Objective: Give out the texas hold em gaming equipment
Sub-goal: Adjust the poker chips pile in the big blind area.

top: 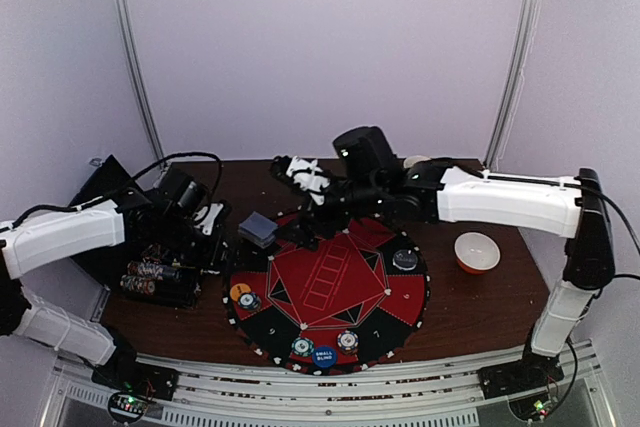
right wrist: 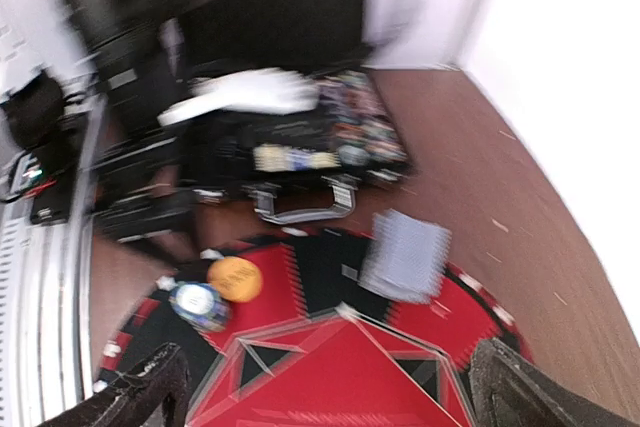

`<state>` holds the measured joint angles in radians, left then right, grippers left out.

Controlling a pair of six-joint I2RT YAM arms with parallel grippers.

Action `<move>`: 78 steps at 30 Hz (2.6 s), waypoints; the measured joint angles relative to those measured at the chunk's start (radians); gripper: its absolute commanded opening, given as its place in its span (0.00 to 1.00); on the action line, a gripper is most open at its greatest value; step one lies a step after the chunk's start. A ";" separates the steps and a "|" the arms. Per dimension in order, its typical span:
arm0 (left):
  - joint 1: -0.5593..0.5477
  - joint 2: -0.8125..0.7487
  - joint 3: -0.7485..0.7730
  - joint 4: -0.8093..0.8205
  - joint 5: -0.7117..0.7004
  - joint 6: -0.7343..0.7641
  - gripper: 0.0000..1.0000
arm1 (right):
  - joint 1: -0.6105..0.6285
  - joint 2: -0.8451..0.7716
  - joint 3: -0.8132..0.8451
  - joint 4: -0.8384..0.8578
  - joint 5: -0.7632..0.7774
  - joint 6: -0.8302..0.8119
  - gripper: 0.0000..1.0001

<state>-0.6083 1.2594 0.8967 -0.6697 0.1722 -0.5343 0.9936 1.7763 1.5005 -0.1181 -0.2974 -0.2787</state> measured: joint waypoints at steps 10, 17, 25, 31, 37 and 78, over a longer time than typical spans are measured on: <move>-0.241 0.203 0.054 -0.034 -0.188 -0.188 0.98 | -0.088 -0.190 -0.256 0.035 0.174 0.047 1.00; -0.292 0.330 0.076 -0.031 -0.239 -0.219 0.94 | -0.088 -0.191 -0.292 0.031 0.202 0.040 1.00; -0.297 0.394 0.088 -0.014 -0.230 -0.224 0.68 | -0.096 -0.201 -0.318 0.034 0.208 0.018 1.00; -0.303 0.405 0.088 -0.011 -0.221 -0.212 0.50 | -0.105 -0.213 -0.342 0.042 0.208 0.015 1.00; -0.303 0.434 0.106 -0.013 -0.237 -0.196 0.41 | -0.110 -0.215 -0.347 0.045 0.208 0.015 1.00; -0.306 0.455 0.111 -0.038 -0.259 -0.110 0.44 | -0.126 -0.236 -0.357 0.048 0.202 0.013 1.00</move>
<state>-0.9142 1.7149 1.0080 -0.7078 -0.0864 -0.6441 0.8677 1.5406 1.1431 -0.0700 -0.0956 -0.2661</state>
